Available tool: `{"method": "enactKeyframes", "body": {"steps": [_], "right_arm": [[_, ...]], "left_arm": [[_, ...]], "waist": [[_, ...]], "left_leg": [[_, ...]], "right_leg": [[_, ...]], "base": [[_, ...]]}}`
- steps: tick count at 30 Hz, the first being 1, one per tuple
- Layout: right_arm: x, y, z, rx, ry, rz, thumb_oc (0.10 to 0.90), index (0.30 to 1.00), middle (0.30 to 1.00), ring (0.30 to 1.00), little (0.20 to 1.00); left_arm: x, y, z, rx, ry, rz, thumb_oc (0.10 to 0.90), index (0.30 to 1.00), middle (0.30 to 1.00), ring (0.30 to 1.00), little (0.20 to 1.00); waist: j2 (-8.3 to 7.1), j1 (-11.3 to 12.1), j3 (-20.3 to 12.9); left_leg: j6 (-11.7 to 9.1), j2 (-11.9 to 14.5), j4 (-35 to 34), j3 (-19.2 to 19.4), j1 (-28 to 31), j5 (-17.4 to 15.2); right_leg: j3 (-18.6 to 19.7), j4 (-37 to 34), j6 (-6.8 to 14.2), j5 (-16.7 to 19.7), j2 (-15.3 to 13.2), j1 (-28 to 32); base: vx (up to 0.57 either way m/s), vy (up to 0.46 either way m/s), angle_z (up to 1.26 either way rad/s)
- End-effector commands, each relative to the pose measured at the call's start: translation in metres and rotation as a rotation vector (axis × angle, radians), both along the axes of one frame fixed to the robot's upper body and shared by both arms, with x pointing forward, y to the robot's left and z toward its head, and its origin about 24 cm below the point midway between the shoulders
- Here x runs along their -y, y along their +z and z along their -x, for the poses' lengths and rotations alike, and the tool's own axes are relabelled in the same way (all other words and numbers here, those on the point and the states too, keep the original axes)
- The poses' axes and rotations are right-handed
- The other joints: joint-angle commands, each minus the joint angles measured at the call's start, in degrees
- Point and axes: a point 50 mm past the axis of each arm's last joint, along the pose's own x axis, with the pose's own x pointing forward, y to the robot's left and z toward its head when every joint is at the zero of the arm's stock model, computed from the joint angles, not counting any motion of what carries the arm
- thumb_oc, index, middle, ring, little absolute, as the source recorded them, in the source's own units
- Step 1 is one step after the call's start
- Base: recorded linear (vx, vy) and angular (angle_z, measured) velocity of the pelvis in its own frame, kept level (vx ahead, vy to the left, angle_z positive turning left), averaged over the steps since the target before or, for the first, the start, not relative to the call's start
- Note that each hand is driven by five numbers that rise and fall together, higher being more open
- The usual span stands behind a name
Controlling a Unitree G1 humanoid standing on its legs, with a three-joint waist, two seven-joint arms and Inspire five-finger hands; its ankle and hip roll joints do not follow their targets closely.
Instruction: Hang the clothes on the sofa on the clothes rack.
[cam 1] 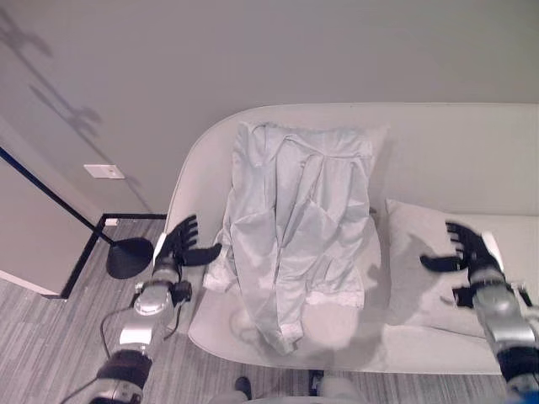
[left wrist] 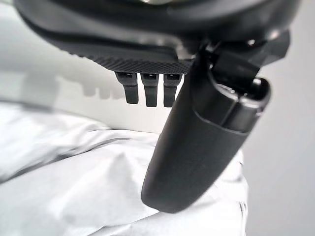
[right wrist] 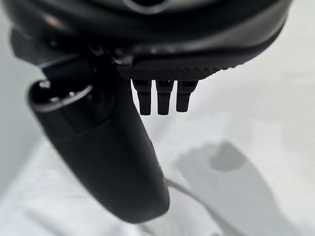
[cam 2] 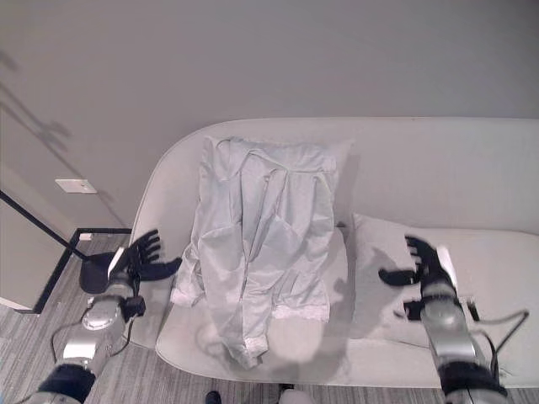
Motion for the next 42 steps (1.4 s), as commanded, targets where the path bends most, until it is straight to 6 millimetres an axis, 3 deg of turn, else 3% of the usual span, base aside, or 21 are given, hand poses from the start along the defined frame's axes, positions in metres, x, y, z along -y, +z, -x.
{"method": "enactKeyframes", "body": {"steps": [1, 2, 4, 7, 9, 11, 18, 19, 20, 27, 32, 37, 41, 42], "right_arm": [[-0.025, 0.054, -0.025, 0.266, 0.103, 0.004, 0.800, 0.900, 0.900, 0.900, 0.900], [-0.025, 0.054, -0.026, 0.267, 0.104, 0.005, 0.800, 0.900, 0.900, 0.900, 0.900], [-0.047, 0.080, -0.042, 0.351, 0.169, 0.003, 0.800, 0.900, 0.900, 0.900, 0.900], [-0.055, 0.102, -0.056, 0.402, 0.169, -0.001, 0.800, 0.900, 0.900, 0.900, 0.900], [-0.054, 0.109, -0.060, 0.413, 0.155, 0.000, 0.800, 0.900, 0.900, 0.900, 0.900], [-0.046, 0.126, -0.072, 0.432, 0.072, -0.054, 0.800, 0.900, 0.900, 0.900, 0.900], [-0.030, 0.149, -0.071, 0.474, -0.036, 0.044, 0.800, 0.900, 0.900, 0.900, 0.900], [-0.028, 0.149, -0.069, 0.477, -0.051, 0.059, 0.692, 0.738, 0.738, 0.738, 0.738], [-0.026, 0.148, -0.068, 0.475, -0.067, 0.073, 0.400, 0.300, 0.300, 0.300, 0.300], [-0.023, 0.125, -0.050, 0.526, -0.102, 0.081, 0.400, 0.300, 0.300, 0.300, 0.300], [-0.033, 0.094, -0.028, 0.557, -0.041, 0.010, 0.400, 0.300, 0.300, 0.300, 0.300], [-0.040, 0.082, -0.019, 0.546, 0.015, -0.024, 0.400, 0.300, 0.300, 0.300, 0.300], [-0.054, 0.075, -0.018, 0.536, 0.090, -0.068, 0.400, 0.300, 0.300, 0.300, 0.300], [-0.059, 0.075, -0.020, 0.534, 0.110, -0.070, 0.400, 0.300, 0.300, 0.300, 0.300]], "left_arm": [[0.008, 0.056, -0.021, 0.269, -0.049, -0.043, 0.800, 0.900, 0.900, 0.900, 0.900], [0.008, 0.056, -0.021, 0.270, -0.048, -0.042, 0.800, 0.900, 0.900, 0.900, 0.900], [0.021, 0.065, -0.024, 0.310, -0.082, -0.023, 0.800, 0.900, 0.900, 0.900, 0.900], [0.030, 0.071, -0.023, 0.339, -0.109, 0.001, 0.800, 0.900, 0.900, 0.900, 0.900], [0.030, 0.074, -0.023, 0.353, -0.109, 0.006, 0.800, 0.900, 0.900, 0.900, 0.900], [0.035, 0.075, -0.013, 0.371, -0.135, 0.044, 0.800, 0.900, 0.900, 0.900, 0.900], [0.034, 0.069, -0.004, 0.364, -0.130, 0.056, 0.800, 0.900, 0.900, 0.900, 0.900], [0.033, 0.069, -0.002, 0.368, -0.122, 0.058, 0.800, 0.900, 0.900, 0.900, 0.900], [0.033, 0.069, -0.002, 0.367, -0.117, 0.062, 0.800, 0.900, 0.900, 0.900, 0.900], [0.027, 0.082, -0.005, 0.426, -0.063, 0.036, 0.800, 0.900, 0.900, 0.900, 0.900], [0.020, 0.123, -0.016, 0.571, -0.026, -0.079, 0.800, 0.900, 0.900, 0.900, 0.900], [0.026, 0.151, -0.026, 0.653, -0.058, -0.184, 0.800, 0.900, 0.900, 0.900, 0.900], [0.036, 0.192, -0.046, 0.735, -0.088, -0.391, 0.800, 0.900, 0.900, 0.900, 0.900], [0.041, 0.211, -0.056, 0.762, -0.084, -0.460, 0.800, 0.900, 0.900, 0.900, 0.900]], "waist": [[-2.97, 2.0, 1.0], [-2.95, 1.9, 1.0], [-2.72, 2.7, 2.4], [-2.48, 3.4, 3.5], [-2.36, 3.6, 3.7], [-1.91, 5.7, 4.8], [-1.01, 6.8, 5.3], [-0.86, 6.8, 5.4], [-0.73, 6.8, 5.4], [-0.54, 5.5, 6.0], [-1.13, 2.7, 5.9], [-1.48, 1.0, 5.5], [-1.50, -1.2, 5.3], [-1.40, -2.2, 5.3]], "left_leg": [[0.1, -2.0, 0.5, 0.5, -1.6, -2.5], [0.1, -2.0, 0.5, 0.5, -1.7, -2.5], [-0.1, -2.1, 0.5, -0.3, -4.0, -1.6], [-0.2, -2.1, 0.5, -1.1, -6.4, -0.7], [-0.2, -2.3, 0.5, -1.4, -7.3, -0.5], [-0.6, -2.6, 0.5, -2.5, -10.8, 1.0], [-0.9, -3.0, 0.5, -3.6, -14.0, 2.1], [-1.0, -3.1, 0.5, -3.8, -14.3, 2.2], [-1.0, -3.1, 0.5, -3.9, -14.4, 2.2], [-0.7, -3.4, 0.5, -4.2, -14.6, 1.6], [-0.4, -3.3, 0.5, -3.3, -14.5, 0.8], [-0.2, -3.1, 0.5, -2.6, -14.3, 0.3], [-0.2, -2.8, 0.5, -1.6, -14.8, 0.3], [-0.2, -2.7, 0.5, -1.3, -15.1, 0.4]], "right_leg": [[-1.0, 0.6, 4.5, -6.1, -4.2, 6.1], [-1.1, 0.6, 4.5, -6.1, -4.2, 6.0], [-1.1, 0.6, 4.4, -5.8, -4.1, 4.1], [-1.5, 0.6, 4.1, -5.3, -4.1, 2.0], [-1.5, 0.6, 4.1, -5.1, -4.0, 1.0], [-2.0, 0.6, 3.8, -4.5, -4.1, -1.9], [-2.8, 0.6, 3.6, -4.3, -4.6, -4.2], [-2.9, 0.6, 3.6, -4.3, -4.6, -4.3], [-3.0, 0.6, 3.6, -4.4, -4.7, -4.4], [-2.6, 0.6, 3.6, -4.6, -4.8, -4.8], [-1.4, 0.6, 3.6, -4.5, -4.7, -5.6], [-0.5, 0.6, 3.7, -4.4, -4.5, -6.1], [0.7, 0.6, 3.8, -4.0, -4.3, -7.4], [1.1, 0.6, 3.9, -3.8, -4.2, -7.9]], "base": [[-0.07, -0.025, 0.15], [-0.07, -0.019, 0.11], [-0.12, -0.033, 0.14], [-0.11, -0.029, 0.11], [-0.09, -0.012, 0.27], [-0.11, -0.012, 0.20], [-0.01, 0.017, 0.12], [0.02, 0.021, 0.05], [0.02, 0.021, 0.08], [0.03, 0.007, 0.04], [0.01, -0.007, -0.01], [0.01, -0.013, -0.05], [-0.01, -0.006, -0.17], [-0.03, -0.005, -0.22]]}}
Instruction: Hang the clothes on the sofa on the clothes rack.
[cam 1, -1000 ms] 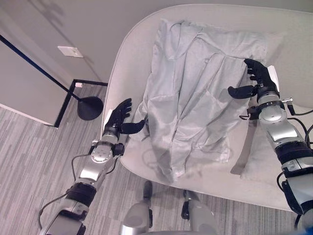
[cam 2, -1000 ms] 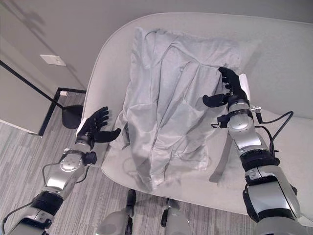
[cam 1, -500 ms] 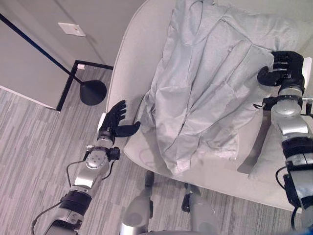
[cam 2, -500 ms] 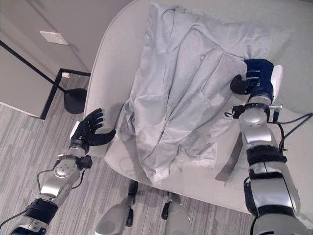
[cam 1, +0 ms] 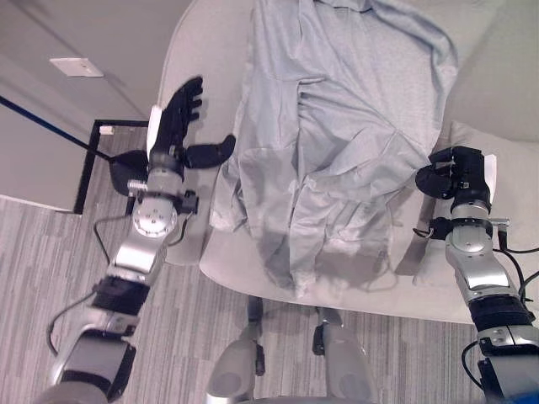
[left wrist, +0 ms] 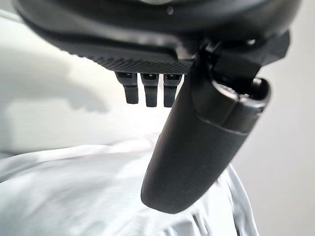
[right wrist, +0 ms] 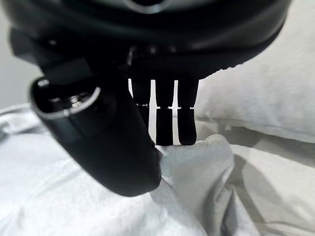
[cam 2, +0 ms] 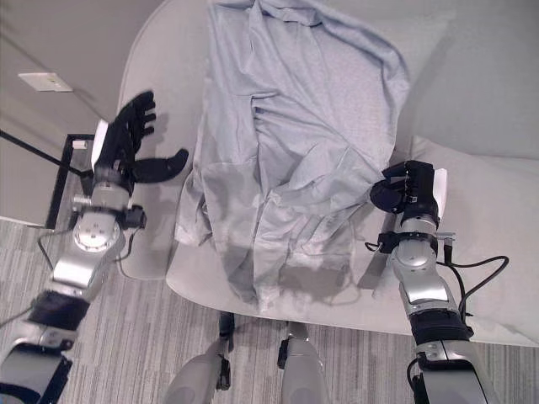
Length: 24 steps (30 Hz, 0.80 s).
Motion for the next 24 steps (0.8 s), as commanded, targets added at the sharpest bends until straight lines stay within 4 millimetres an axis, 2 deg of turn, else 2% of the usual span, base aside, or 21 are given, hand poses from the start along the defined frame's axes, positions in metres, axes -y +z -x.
{"method": "enactKeyframes", "body": {"steps": [1, 2, 3, 4, 5, 6, 9, 13, 14, 15, 16, 17, 24], "right_arm": [[-0.020, 0.043, -0.008, 0.200, 0.105, 0.062, 0.400, 0.300, 0.300, 0.300, 0.300], [-0.023, 0.045, -0.010, 0.204, 0.116, 0.069, 0.400, 0.300, 0.300, 0.300, 0.300], [-0.031, 0.048, -0.013, 0.217, 0.148, 0.062, 0.400, 0.300, 0.300, 0.300, 0.300], [-0.036, 0.049, -0.014, 0.223, 0.166, 0.069, 0.400, 0.300, 0.300, 0.300, 0.300], [-0.036, 0.049, -0.014, 0.223, 0.166, 0.069, 0.400, 0.300, 0.300, 0.300, 0.300], [-0.045, 0.046, -0.016, 0.224, 0.193, 0.053, 0.400, 0.300, 0.300, 0.300, 0.300], [-0.049, 0.045, -0.015, 0.231, 0.209, 0.046, 0.400, 0.300, 0.300, 0.300, 0.300], [-0.052, 0.047, -0.013, 0.262, 0.216, 0.032, 0.400, 0.300, 0.300, 0.300, 0.300], [-0.052, 0.047, -0.012, 0.267, 0.212, 0.029, 0.400, 0.300, 0.300, 0.300, 0.300], [-0.051, 0.047, -0.012, 0.269, 0.209, 0.029, 0.400, 0.300, 0.300, 0.300, 0.300], [-0.050, 0.046, -0.011, 0.269, 0.204, 0.024, 0.400, 0.300, 0.300, 0.300, 0.300], [-0.049, 0.046, -0.010, 0.270, 0.200, 0.023, 0.400, 0.300, 0.300, 0.300, 0.300], [-0.044, 0.046, -0.005, 0.295, 0.176, 0.010, 0.400, 0.300, 0.300, 0.300, 0.300]], "left_arm": [[0.005, 0.047, -0.009, 0.186, 0.053, -0.161, 0.800, 0.900, 0.900, 0.900, 0.900], [0.005, 0.055, -0.012, 0.202, 0.071, -0.176, 0.800, 0.900, 0.900, 0.900, 0.900], [0.004, 0.075, -0.018, 0.250, 0.124, -0.210, 0.800, 0.900, 0.900, 0.900, 0.900], [0.005, 0.085, -0.020, 0.274, 0.148, -0.231, 0.800, 0.900, 0.900, 0.900, 0.900], [0.005, 0.085, -0.020, 0.274, 0.148, -0.231, 0.800, 0.900, 0.900, 0.900, 0.900], [0.000, 0.097, -0.025, 0.288, 0.189, -0.230, 0.800, 0.900, 0.900, 0.900, 0.900], [-0.002, 0.103, -0.029, 0.295, 0.235, -0.247, 0.800, 0.900, 0.900, 0.900, 0.900], [-0.012, 0.101, -0.032, 0.293, 0.324, -0.296, 0.800, 0.900, 0.900, 0.900, 0.900], [-0.013, 0.101, -0.032, 0.293, 0.331, -0.298, 0.745, 0.818, 0.818, 0.818, 0.818], [-0.013, 0.099, -0.032, 0.289, 0.333, -0.299, 0.662, 0.693, 0.693, 0.693, 0.693], [-0.013, 0.098, -0.032, 0.289, 0.335, -0.298, 0.560, 0.540, 0.540, 0.540, 0.540], [-0.014, 0.096, -0.032, 0.287, 0.340, -0.301, 0.400, 0.300, 0.300, 0.300, 0.300], [-0.011, 0.094, -0.032, 0.313, 0.376, -0.343, 0.400, 0.300, 0.300, 0.300, 0.300]], "waist": [[-2.69, -1.0, -4.6], [-2.69, -1.3, -4.6], [-2.58, -2.1, -4.2], [-2.54, -2.5, -4.1], [-2.54, -2.5, -4.1], [-2.37, -3.2, -3.4], [-2.02, -4.0, -2.9], [-2.09, -4.9, -2.4], [-2.13, -4.9, -2.4], [-2.19, -5.0, -2.4], [-2.26, -5.0, -2.3], [-2.32, -5.1, -2.3], [-2.65, -5.4, -2.1]], "left_leg": [[0.8, -0.8, 0.2, 1.8, -1.4, -2.7], [0.8, -0.8, 0.2, 2.0, -1.6, -2.7], [0.8, -0.7, 0.2, 2.4, -2.0, -2.5], [0.8, -0.6, 0.2, 2.6, -2.3, -2.5], [0.8, -0.6, 0.2, 2.6, -2.3, -2.5], [0.9, -0.6, 0.2, 3.1, -2.7, -2.4], [0.9, -0.6, 0.2, 3.5, -2.9, -2.2], [0.8, -0.5, 0.2, 3.6, -3.5, -2.1], [0.7, -0.5, 0.2, 3.7, -3.5, -2.1], [0.7, -0.4, 0.2, 3.8, -3.5, -2.1], [0.7, -0.4, 0.2, 3.9, -3.5, -2.1], [0.6, -0.3, 0.2, 3.9, -3.5, -2.1], [0.4, 0.0, 0.2, 3.8, -3.5, -2.2]], "right_leg": [[3.3, 0.3, 6.1, -6.5, -2.6, 4.3], [3.5, 0.3, 6.2, -6.4, -2.5, 4.1], [4.0, 0.3, 6.4, -6.0, -2.4, 3.3], [4.2, 0.3, 6.5, -5.9, -2.4, 3.0], [4.2, 0.3, 6.5, -5.9, -2.4, 3.0], [5.0, 0.3, 6.7, -5.6, -2.3, 2.0], [5.5, 0.3, 6.7, -5.3, -2.5, 1.4], [6.0, 0.3, 6.8, -5.1, -2.2, 0.6], [6.0, 0.3, 6.8, -5.1, -2.1, 0.6], [6.1, 0.3, 6.8, -5.1, -2.1, 0.5], [6.1, 0.3, 6.7, -5.1, -2.1, 0.4], [6.1, 0.3, 6.7, -5.1, -2.0, 0.3], [6.1, 0.3, 6.6, -5.3, -1.7, 0.3]], "base": [[-0.03, -0.004, -0.20], [-0.04, 0.007, -0.18], [-0.04, 0.001, -0.25], [-0.03, 0.001, -0.40], [-0.03, -0.006, -0.37], [-0.02, -0.014, -0.28], [-0.01, -0.016, -0.17], [0.00, -0.005, -0.02], [0.00, 0.000, 0.00], [0.00, 0.000, 0.00], [0.00, 0.000, 0.00], [0.01, -0.023, -0.03], [0.00, -0.010, 0.00]]}}
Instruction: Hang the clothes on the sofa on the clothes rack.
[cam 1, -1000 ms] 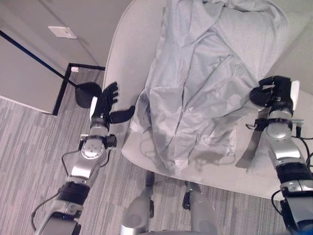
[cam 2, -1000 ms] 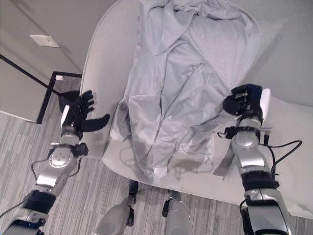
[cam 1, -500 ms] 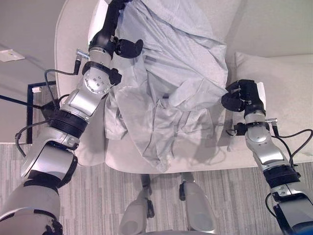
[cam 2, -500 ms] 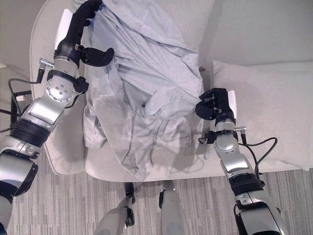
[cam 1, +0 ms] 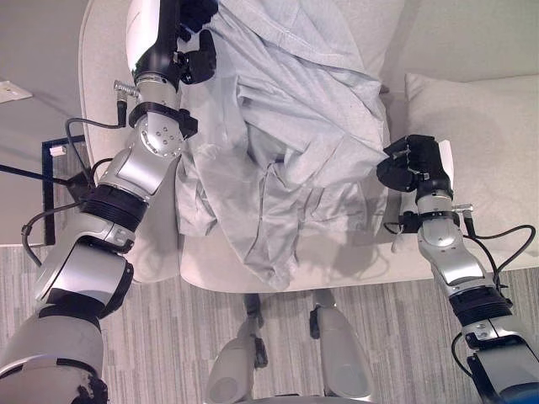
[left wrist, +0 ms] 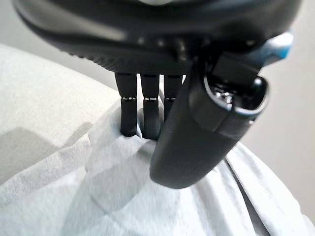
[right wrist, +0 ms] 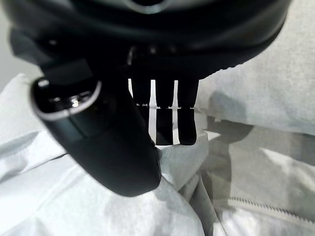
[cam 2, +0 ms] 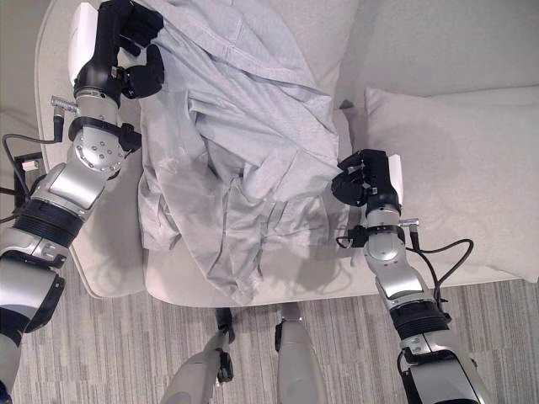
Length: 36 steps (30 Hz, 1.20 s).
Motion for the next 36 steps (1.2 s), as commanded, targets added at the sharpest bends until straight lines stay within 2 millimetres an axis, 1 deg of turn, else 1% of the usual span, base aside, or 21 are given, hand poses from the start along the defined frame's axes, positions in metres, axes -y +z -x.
{"method": "enactKeyframes", "body": {"steps": [1, 7, 13, 15, 16, 17, 18, 19, 21, 24, 27, 28, 31, 33, 35, 36], "right_arm": [[0.004, 0.037, 0.011, 0.242, -0.002, -0.053, 0.400, 0.300, 0.300, 0.300, 0.300], [0.010, 0.034, 0.014, 0.243, -0.031, -0.070, 0.400, 0.300, 0.300, 0.300, 0.300], [0.015, 0.028, 0.018, 0.230, -0.052, -0.083, 0.400, 0.300, 0.300, 0.300, 0.300], [0.016, 0.025, 0.020, 0.225, -0.059, -0.088, 0.400, 0.300, 0.300, 0.300, 0.300], [0.016, 0.025, 0.021, 0.224, -0.059, -0.087, 0.400, 0.300, 0.300, 0.300, 0.300], [0.016, 0.023, 0.022, 0.219, -0.059, -0.085, 0.400, 0.300, 0.300, 0.300, 0.300], [0.018, 0.022, 0.026, 0.219, -0.065, -0.090, 0.400, 0.300, 0.300, 0.300, 0.300], [0.018, 0.022, 0.026, 0.218, -0.065, -0.089, 0.400, 0.300, 0.300, 0.300, 0.300], [0.019, 0.021, 0.029, 0.222, -0.063, -0.094, 0.400, 0.300, 0.300, 0.300, 0.300], [0.016, 0.023, 0.033, 0.230, -0.041, -0.088, 0.400, 0.300, 0.300, 0.300, 0.300], [0.011, 0.031, 0.037, 0.258, -0.007, -0.051, 0.400, 0.300, 0.300, 0.300, 0.300], [0.007, 0.045, 0.038, 0.301, 0.020, 0.014, 0.400, 0.300, 0.300, 0.300, 0.300], [-0.001, 0.072, 0.039, 0.379, 0.063, 0.104, 0.400, 0.300, 0.300, 0.300, 0.300], [-0.007, 0.091, 0.038, 0.439, 0.095, 0.147, 0.400, 0.300, 0.300, 0.300, 0.300], [-0.015, 0.113, 0.036, 0.504, 0.133, 0.172, 0.400, 0.300, 0.300, 0.300, 0.300], [-0.018, 0.118, 0.035, 0.518, 0.143, 0.179, 0.400, 0.300, 0.300, 0.300, 0.300]], "left_arm": [[-0.013, 0.019, 0.006, 0.102, 0.086, -0.089, 0.400, 0.300, 0.300, 0.300, 0.300], [-0.013, 0.016, 0.007, 0.113, 0.084, -0.059, 0.400, 0.300, 0.300, 0.300, 0.300], [-0.014, 0.017, 0.017, 0.164, 0.062, -0.015, 0.400, 0.300, 0.300, 0.300, 0.300], [-0.013, 0.023, 0.026, 0.224, 0.043, 0.022, 0.400, 0.300, 0.300, 0.300, 0.300], [-0.013, 0.022, 0.026, 0.223, 0.043, 0.023, 0.400, 0.300, 0.300, 0.300, 0.300], [-0.013, 0.026, 0.033, 0.266, 0.034, 0.041, 0.400, 0.300, 0.300, 0.300, 0.300], [-0.015, 0.034, 0.044, 0.336, 0.029, 0.046, 0.400, 0.300, 0.300, 0.300, 0.300], [-0.015, 0.034, 0.044, 0.335, 0.029, 0.047, 0.400, 0.300, 0.300, 0.300, 0.300], [-0.015, 0.038, 0.052, 0.376, 0.016, 0.050, 0.400, 0.300, 0.300, 0.300, 0.300], [-0.014, 0.038, 0.063, 0.415, -0.004, 0.062, 0.400, 0.300, 0.300, 0.300, 0.300], [-0.015, 0.038, 0.072, 0.446, -0.012, 0.049, 0.400, 0.300, 0.300, 0.300, 0.300], [-0.016, 0.040, 0.077, 0.470, -0.001, 0.028, 0.400, 0.300, 0.300, 0.300, 0.300], [-0.017, 0.037, 0.085, 0.491, -0.007, 0.024, 0.400, 0.300, 0.300, 0.300, 0.300], [-0.021, 0.035, 0.090, 0.500, -0.005, 0.030, 0.400, 0.300, 0.300, 0.300, 0.300], [-0.029, 0.037, 0.095, 0.518, 0.019, 0.022, 0.400, 0.300, 0.300, 0.300, 0.300], [-0.032, 0.037, 0.097, 0.523, 0.026, 0.021, 0.400, 0.300, 0.300, 0.300, 0.300]], "waist": [[-3.05, -0.6, -3.3], [-2.99, -0.4, -3.4], [-2.79, 0.2, -3.5], [-2.68, 0.6, -3.6], [-2.65, 0.5, -3.6], [-2.47, 0.9, -3.8], [-2.26, 1.4, -4.3], [-2.23, 1.4, -4.3], [-2.06, 1.7, -4.8], [-1.62, 2.1, -5.8], [-1.21, 2.5, -7.2], [-1.16, 3.1, -8.4], [-1.17, 3.9, -10.2], [-1.22, 4.7, -11.5], [-1.42, 5.9, -12.9], [-1.70, 6.3, -13.3]], "left_leg": [[0.5, 0.0, 0.2, -0.8, -0.7, -1.9], [0.4, 0.1, 0.2, -1.0, 0.0, -2.1], [0.1, 0.4, 0.2, -1.3, 0.7, -2.1], [0.0, 0.4, 0.2, -1.5, 0.9, -2.1], [0.0, 0.4, 0.2, -1.5, 1.0, -2.2], [-0.1, 0.4, 0.2, -1.6, 1.5, -2.3], [-0.2, 0.5, 0.2, -1.7, 2.2, -2.4], [-0.3, 0.5, 0.2, -1.7, 2.3, -2.4], [-0.4, 0.5, 0.2, -1.7, 2.7, -2.5], [-0.4, 0.6, 0.2, -1.9, 3.8, -2.8], [-0.5, 0.6, 0.2, -2.0, 5.3, -3.3], [-0.6, 0.7, 0.2, -2.2, 6.5, -3.6], [-0.7, 0.9, 0.2, -2.5, 8.6, -4.1], [-0.9, 1.1, 0.2, -2.8, 10.0, -4.2], [-1.2, 1.5, 0.2, -3.3, 11.9, -4.6], [-1.2, 1.6, 0.2, -3.4, 12.3, -4.2]], "right_leg": [[1.4, 0.3, 6.7, -6.6, -2.7, 5.7], [1.3, 0.3, 6.5, -6.9, -2.5, 6.5], [0.7, 0.3, 6.4, -7.3, -2.5, 7.4], [0.5, 0.3, 6.3, -7.5, -2.5, 7.8], [0.5, 0.3, 6.3, -7.5, -2.4, 7.9], [0.3, 0.3, 6.2, -7.8, -2.4, 8.6], [0.1, 0.3, 6.2, -8.2, -2.3, 9.4], [0.0, 0.3, 6.2, -8.3, -2.3, 9.5], [-0.2, 0.3, 6.2, -8.5, -2.3, 10.2], [-0.6, 0.3, 6.2, -9.1, -2.2, 11.5], [-1.0, 0.3, 6.0, -9.8, -2.2, 13.3], [-1.2, 0.3, 5.9, -10.4, -2.0, 14.6], [-1.7, 0.3, 5.6, -11.3, -1.8, 17.0], [-2.1, 0.3, 5.2, -11.9, -1.5, 18.5], [-2.7, 0.3, 4.9, -12.9, -1.0, 20.8], [-3.0, 0.3, 4.7, -12.8, -1.0, 21.3]], "base": [[0.01, -0.032, -0.01], [0.00, -0.006, 0.00], [0.00, -0.027, 0.05], [0.00, -0.029, 0.06], [0.01, -0.025, 0.03], [0.03, -0.041, 0.02], [0.03, -0.041, 0.00], [0.03, -0.031, -0.04], [0.03, -0.021, -0.03], [0.04, -0.024, 0.04], [0.06, -0.021, 0.17], [0.08, -0.044, 0.19], [0.05, -0.044, 0.03], [0.03, -0.054, 0.12], [0.03, -0.071, 0.11], [0.01, -0.055, 0.11]]}}
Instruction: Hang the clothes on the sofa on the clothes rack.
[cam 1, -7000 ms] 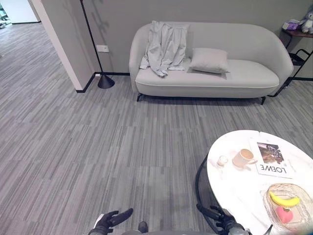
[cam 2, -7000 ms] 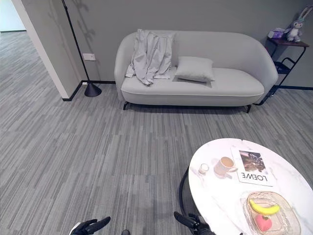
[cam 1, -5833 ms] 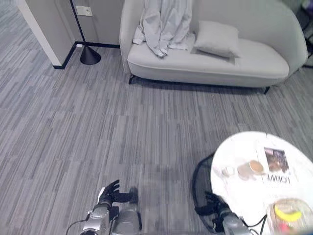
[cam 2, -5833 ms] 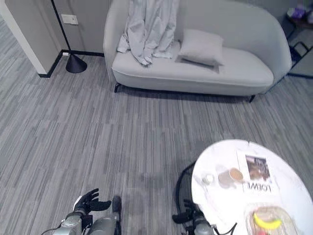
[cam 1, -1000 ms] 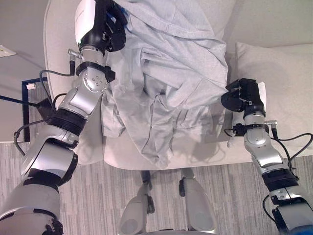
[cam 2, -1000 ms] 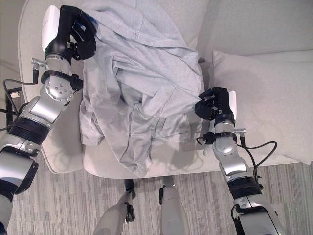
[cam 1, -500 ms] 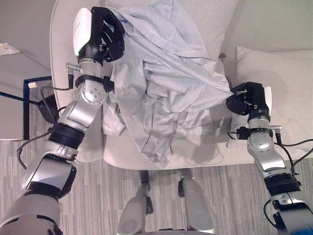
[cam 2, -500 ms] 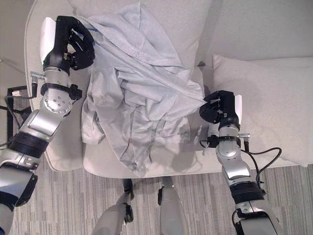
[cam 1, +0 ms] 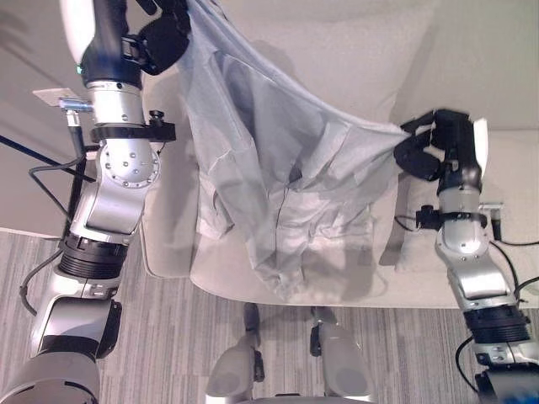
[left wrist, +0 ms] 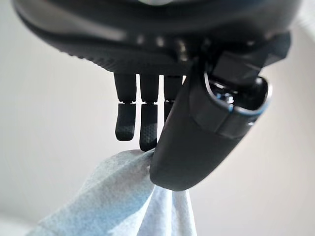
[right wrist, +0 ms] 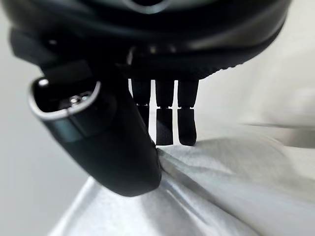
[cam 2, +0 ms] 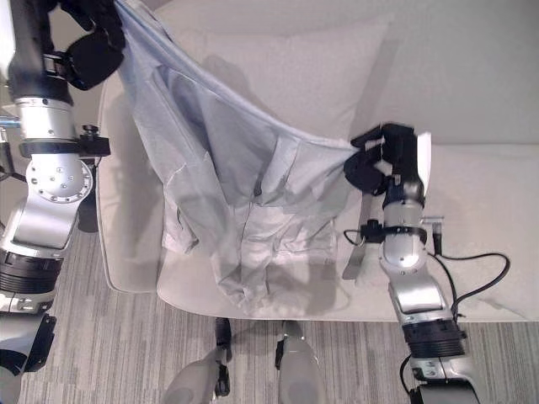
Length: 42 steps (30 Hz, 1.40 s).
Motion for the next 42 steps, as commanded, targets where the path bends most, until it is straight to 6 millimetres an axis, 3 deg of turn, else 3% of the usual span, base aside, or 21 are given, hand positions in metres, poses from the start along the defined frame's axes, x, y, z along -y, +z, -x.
{"method": "enactKeyframes", "body": {"steps": [1, 9, 10, 12, 14, 17, 18, 21, 22, 24, 26, 28, 29, 30, 31, 35, 36, 37, 39, 41, 42], "right_arm": [[-0.014, 0.038, 0.009, 0.200, 0.075, 0.088, 0.400, 0.300, 0.300, 0.300, 0.300], [-0.035, 0.121, 0.007, 0.408, 0.116, 0.227, 0.400, 0.300, 0.300, 0.300, 0.300], [-0.038, 0.136, 0.009, 0.446, 0.106, 0.252, 0.400, 0.300, 0.300, 0.300, 0.300], [-0.043, 0.158, 0.009, 0.499, 0.087, 0.272, 0.400, 0.300, 0.300, 0.300, 0.300], [-0.037, 0.165, 0.011, 0.514, 0.047, 0.276, 0.400, 0.300, 0.300, 0.300, 0.300], [-0.026, 0.170, 0.014, 0.520, 0.001, 0.272, 0.400, 0.300, 0.300, 0.300, 0.300], [-0.023, 0.168, 0.013, 0.520, -0.018, 0.255, 0.400, 0.300, 0.300, 0.300, 0.300], [-0.022, 0.170, 0.013, 0.530, -0.040, 0.259, 0.400, 0.300, 0.300, 0.300, 0.300], [-0.021, 0.174, 0.014, 0.545, -0.058, 0.249, 0.400, 0.300, 0.300, 0.300, 0.300], [-0.019, 0.172, 0.011, 0.535, -0.065, 0.229, 0.400, 0.300, 0.300, 0.300, 0.300], [-0.018, 0.173, 0.007, 0.516, -0.060, 0.221, 0.400, 0.300, 0.300, 0.300, 0.300], [-0.018, 0.177, 0.005, 0.509, -0.053, 0.223, 0.400, 0.300, 0.300, 0.300, 0.300], [-0.016, 0.176, 0.004, 0.501, -0.050, 0.218, 0.400, 0.300, 0.300, 0.300, 0.300], [-0.009, 0.173, 0.003, 0.478, -0.074, 0.239, 0.400, 0.300, 0.300, 0.300, 0.300], [-0.003, 0.173, 0.002, 0.468, -0.071, 0.199, 0.400, 0.300, 0.300, 0.300, 0.300], [-0.001, 0.174, 0.000, 0.464, -0.065, 0.172, 0.400, 0.300, 0.300, 0.300, 0.300], [0.004, 0.170, 0.000, 0.452, -0.080, 0.177, 0.400, 0.300, 0.300, 0.300, 0.300], [0.009, 0.166, 0.002, 0.434, -0.091, 0.183, 0.400, 0.300, 0.300, 0.300, 0.300], [0.009, 0.163, 0.002, 0.425, -0.087, 0.190, 0.400, 0.300, 0.300, 0.300, 0.300], [0.009, 0.161, 0.003, 0.425, -0.076, 0.195, 0.400, 0.300, 0.300, 0.300, 0.300], [0.011, 0.162, 0.004, 0.424, -0.083, 0.198, 0.400, 0.300, 0.300, 0.300, 0.300]], "left_arm": [[-0.017, 0.011, 0.013, 0.137, 0.084, -0.049, 0.400, 0.300, 0.300, 0.300, 0.300], [-0.046, 0.024, 0.025, 0.203, 0.206, -0.014, 0.400, 0.300, 0.300, 0.300, 0.300], [-0.050, 0.032, 0.029, 0.236, 0.232, -0.020, 0.400, 0.300, 0.300, 0.300, 0.300], [-0.055, 0.048, 0.030, 0.301, 0.248, 0.023, 0.400, 0.300, 0.300, 0.300, 0.300], [-0.055, 0.052, 0.028, 0.310, 0.257, 0.027, 0.400, 0.300, 0.300, 0.300, 0.300], [-0.058, 0.057, 0.029, 0.314, 0.254, 0.046, 0.400, 0.300, 0.300, 0.300, 0.300], [-0.052, 0.068, 0.027, 0.323, 0.238, 0.018, 0.400, 0.300, 0.300, 0.300, 0.300], [-0.051, 0.075, 0.028, 0.338, 0.246, -0.001, 0.400, 0.300, 0.300, 0.300, 0.300], [-0.052, 0.082, 0.033, 0.356, 0.270, -0.037, 0.400, 0.300, 0.300, 0.300, 0.300], [-0.049, 0.086, 0.032, 0.350, 0.267, -0.056, 0.400, 0.300, 0.300, 0.300, 0.300], [-0.048, 0.087, 0.028, 0.327, 0.257, -0.062, 0.400, 0.300, 0.300, 0.300, 0.300], [-0.047, 0.086, 0.024, 0.299, 0.255, -0.066, 0.400, 0.300, 0.300, 0.300, 0.300], [-0.048, 0.084, 0.023, 0.285, 0.257, -0.069, 0.400, 0.300, 0.300, 0.300, 0.300], [-0.055, 0.076, 0.019, 0.239, 0.282, -0.082, 0.400, 0.300, 0.300, 0.300, 0.300], [-0.061, 0.070, 0.021, 0.236, 0.303, -0.063, 0.400, 0.300, 0.300, 0.300, 0.300], [-0.067, 0.060, 0.022, 0.224, 0.294, -0.021, 0.400, 0.300, 0.300, 0.300, 0.300], [-0.067, 0.056, 0.020, 0.211, 0.284, -0.006, 0.400, 0.300, 0.300, 0.300, 0.300], [-0.064, 0.052, 0.018, 0.193, 0.261, -0.002, 0.400, 0.300, 0.300, 0.300, 0.300], [-0.063, 0.051, 0.016, 0.187, 0.258, -0.006, 0.400, 0.300, 0.300, 0.300, 0.300], [-0.063, 0.051, 0.015, 0.185, 0.258, -0.010, 0.400, 0.300, 0.300, 0.300, 0.300], [-0.064, 0.052, 0.015, 0.187, 0.264, -0.009, 0.400, 0.300, 0.300, 0.300, 0.300]], "waist": [[-1.48, 1.7, -13.4], [-4.21, 6.6, -15.4], [-4.83, 7.4, -16.2], [-5.96, 7.5, -17.3], [-5.16, 7.6, -18.2], [-3.80, 6.8, -19.9], [-4.67, 6.9, -20.1], [-5.98, 7.4, -19.9], [-5.87, 8.7, -18.9], [-5.76, 8.6, -17.9], [-5.35, 8.8, -17.3], [-5.60, 9.4, -17.1], [-6.10, 9.6, -16.8], [-7.96, 9.9, -16.6], [-9.01, 10.1, -16.8], [-9.24, 11.3, -15.8], [-9.12, 10.9, -15.1], [-8.66, 9.9, -14.9], [-8.53, 9.8, -15.2], [-8.99, 9.6, -15.6], [-9.35, 9.5, -15.8]], "left_leg": [[-0.7, 0.1, 0.4, 0.3, 2.9, -3.7], [-1.3, 0.5, 9.4, -2.0, 4.9, -6.2], [-1.8, 2.3, 9.2, -2.5, 5.3, -5.9], [-3.1, 9.9, 8.4, -2.1, 7.6, -2.1], [-4.4, 11.7, 7.8, -4.5, 7.6, 2.0], [-5.4, 9.4, 2.2, -8.4, 8.9, -3.8], [-3.8, 5.3, 0.4, -8.9, 8.9, -6.5], [-2.3, 2.5, 0.4, -8.1, 9.0, -7.8], [-1.0, 0.6, 0.4, -6.3, 8.7, -8.1], [0.0, -1.0, 0.4, -6.4, 8.2, -7.3], [0.7, -2.0, 0.4, -7.2, 7.5, -5.9], [1.0, -3.3, 0.4, -7.7, 6.7, -4.9], [1.0, -4.1, 0.4, -7.9, 6.4, -4.6], [1.3, -6.2, 0.4, -7.8, 5.9, -4.2], [1.5, -7.6, 0.4, -8.7, 5.4, -3.9], [1.8, -7.8, 3.6, -6.4, 3.8, -3.3], [1.5, -7.1, 6.4, -3.7, 2.3, -4.2], [1.3, -4.4, 8.3, 0.8, 1.0, -4.8], [1.0, -2.7, 8.1, 1.6, 0.9, -4.7], [0.1, 0.5, 6.8, 0.2, 0.5, -3.2], [-1.0, 5.0, 4.9, -1.8, 0.2, -0.4]], "right_leg": [[1.0, 0.3, 6.2, -12.0, -1.2, 9.6], [-2.8, 0.3, 5.6, -13.8, -2.0, 18.0], [-3.4, 0.3, 5.9, -13.8, -2.6, 18.6], [-5.4, 0.3, 7.6, -13.1, -6.3, 18.8], [-6.4, 0.3, 9.0, -12.4, -7.7, 19.2], [-7.7, 0.3, 11.3, -9.4, -11.6, 18.8], [-8.2, 0.7, 12.7, -3.6, -15.7, 17.0], [-8.0, 0.9, 13.4, -0.6, -18.4, 15.3], [-11.4, 3.9, 13.1, 1.6, -20.4, 13.3], [-8.8, 10.1, 11.3, -3.3, -18.0, 12.2], [-6.2, 14.5, 8.8, -10.6, -12.0, 12.4], [-7.3, 16.5, 6.2, -16.6, -5.9, 13.3], [-7.2, 17.0, 5.7, -18.0, -2.8, 13.0], [-5.5, 12.8, 4.3, -18.5, 1.8, 13.4], [-1.9, 5.7, 4.4, -16.5, 3.0, 15.2], [-1.7, 0.3, 4.8, -13.3, 2.3, 18.1], [-3.0, 0.3, 5.2, -13.3, 1.5, 18.2], [-4.8, 0.3, 5.8, -13.4, 0.4, 18.4], [-5.1, 0.3, 6.2, -13.4, -0.2, 18.5], [-5.1, 0.3, 6.4, -13.4, -1.4, 18.2], [-4.9, 0.3, 6.7, -14.1, -2.9, 17.9]], "base": [[0.02, -0.038, 0.09], [0.00, -0.011, 0.26], [-0.08, 0.320, 0.88], [-0.09, 0.558, 0.53], [-0.02, 0.470, 0.14], [-0.04, 0.586, 0.18], [-0.12, 0.519, 0.40], [-0.11, 0.389, 0.23], [-0.21, 0.447, 0.03], [-0.21, 0.469, -0.14], [-0.12, 0.289, 0.18], [-0.10, 0.177, 0.38], [-0.11, 0.154, 0.18], [-0.07, 0.157, 0.14], [-0.05, 0.117, 0.32], [-0.02, 0.079, 0.10], [-0.07, 0.136, -0.07], [-0.06, 0.135, 0.27], [0.02, 0.141, 0.61], [0.08, 0.250, 0.22], [0.08, 0.234, -0.01]]}}
